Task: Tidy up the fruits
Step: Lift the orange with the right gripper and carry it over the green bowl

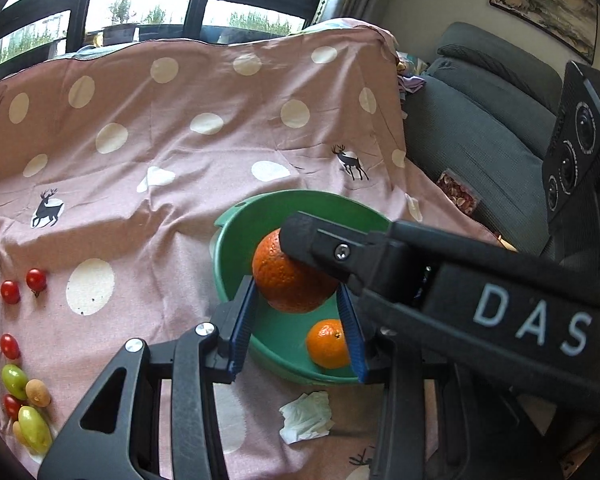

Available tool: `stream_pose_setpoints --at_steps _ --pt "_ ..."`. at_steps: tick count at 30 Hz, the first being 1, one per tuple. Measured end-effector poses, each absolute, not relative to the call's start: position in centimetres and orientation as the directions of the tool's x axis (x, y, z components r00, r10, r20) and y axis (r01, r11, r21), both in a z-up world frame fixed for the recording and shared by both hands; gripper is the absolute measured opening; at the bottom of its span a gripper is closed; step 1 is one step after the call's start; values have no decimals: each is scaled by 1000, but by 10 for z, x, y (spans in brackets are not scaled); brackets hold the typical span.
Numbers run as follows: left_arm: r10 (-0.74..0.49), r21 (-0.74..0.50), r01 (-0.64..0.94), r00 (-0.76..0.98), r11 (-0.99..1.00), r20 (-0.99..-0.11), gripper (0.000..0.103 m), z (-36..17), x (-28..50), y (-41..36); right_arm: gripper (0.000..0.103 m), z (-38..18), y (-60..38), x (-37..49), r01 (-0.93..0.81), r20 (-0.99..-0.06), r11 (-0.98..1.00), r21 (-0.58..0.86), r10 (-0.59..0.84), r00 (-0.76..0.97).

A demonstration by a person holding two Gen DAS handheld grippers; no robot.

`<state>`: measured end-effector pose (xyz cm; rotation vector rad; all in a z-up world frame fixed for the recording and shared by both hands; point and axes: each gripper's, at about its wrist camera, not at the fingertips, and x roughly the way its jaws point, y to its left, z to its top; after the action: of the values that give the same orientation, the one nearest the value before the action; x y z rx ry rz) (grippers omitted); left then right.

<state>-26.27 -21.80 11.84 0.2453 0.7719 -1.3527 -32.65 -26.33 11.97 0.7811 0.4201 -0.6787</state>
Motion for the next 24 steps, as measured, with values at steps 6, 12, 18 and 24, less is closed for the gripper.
stream_pose_setpoints --at_steps 6,12,18,24 --pt "-770 -268 939 -8 213 -638 40 112 -270 -230 37 114 -274 -337 708 -586 483 516 -404 702" --pt "-755 -277 941 -37 194 -654 40 105 -274 -241 37 107 -281 -345 729 -607 449 516 -410 681" --pt "-744 -280 943 -55 180 -666 40 100 -278 -249 38 102 -286 -351 744 -620 420 520 -413 667" --pt "-734 -289 942 -73 173 -676 40 97 -279 -253 38 98 -290 -355 754 -632 402 520 -412 656"
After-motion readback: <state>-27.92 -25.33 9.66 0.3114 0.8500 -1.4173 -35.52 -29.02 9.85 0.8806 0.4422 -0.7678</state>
